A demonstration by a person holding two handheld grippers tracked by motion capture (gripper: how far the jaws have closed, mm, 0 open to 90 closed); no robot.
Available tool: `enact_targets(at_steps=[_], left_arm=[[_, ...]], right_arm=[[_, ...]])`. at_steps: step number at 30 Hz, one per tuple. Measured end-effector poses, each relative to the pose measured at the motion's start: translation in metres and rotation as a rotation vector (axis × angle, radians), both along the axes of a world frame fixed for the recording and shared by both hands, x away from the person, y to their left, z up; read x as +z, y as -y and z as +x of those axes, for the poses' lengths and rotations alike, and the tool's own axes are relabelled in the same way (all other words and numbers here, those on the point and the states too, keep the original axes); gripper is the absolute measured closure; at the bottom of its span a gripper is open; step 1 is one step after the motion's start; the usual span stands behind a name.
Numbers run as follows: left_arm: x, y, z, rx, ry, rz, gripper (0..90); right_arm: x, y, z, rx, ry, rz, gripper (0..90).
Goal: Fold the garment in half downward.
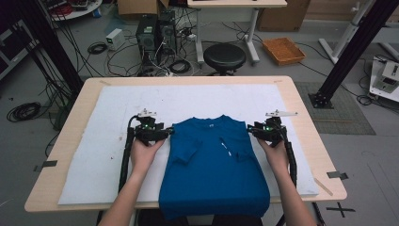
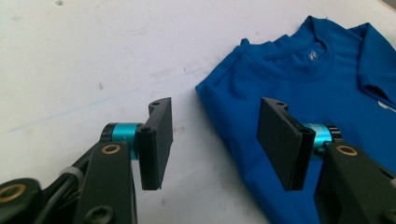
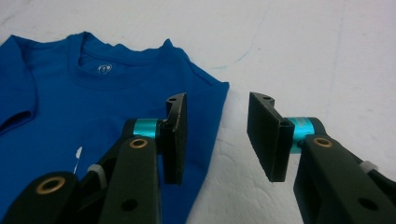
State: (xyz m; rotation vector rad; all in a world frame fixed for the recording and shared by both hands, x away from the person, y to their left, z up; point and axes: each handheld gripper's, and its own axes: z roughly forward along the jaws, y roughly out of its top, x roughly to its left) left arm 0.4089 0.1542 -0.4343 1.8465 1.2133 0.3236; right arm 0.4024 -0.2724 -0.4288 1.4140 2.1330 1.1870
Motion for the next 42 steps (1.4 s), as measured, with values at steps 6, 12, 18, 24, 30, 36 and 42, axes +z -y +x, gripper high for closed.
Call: enact_targets(at_steps=[6,12,18,24,30,36,42], left_arm=[[-0.010,0.014,0.014,0.005,-0.046,0.051,58.4],[-0.010,0.013,0.013,0.027,-0.032,0.083,70.6],[-0.003,0.017,0.022,0.016,0.004,0.042,54.6],[0.001,0.039,0.048,-0.065,-0.042,0.066,54.7],[-0.004,0.051,0.059,-0.097,-0.073,0.129,56.8],[-0.006,0.053,0.058,-0.088,-0.066,0.173,66.7],[-0.006,0.059,0.056,-0.123,-0.055,0.192,85.2]], right_arm=[[-0.017,-0.011,0.016,0.017,-0.071,-0.036,73.3],[-0.012,-0.010,0.013,0.022,-0.028,-0.071,80.9],[0.000,-0.009,0.022,-0.010,-0.007,-0.036,69.8],[0.006,-0.035,0.053,0.046,-0.015,-0.073,68.4],[-0.005,-0.054,0.069,0.089,-0.063,-0.126,68.4],[-0.012,-0.061,0.076,0.106,-0.087,-0.182,72.0],[-0.011,-0.065,0.074,0.141,-0.070,-0.213,88.7]])
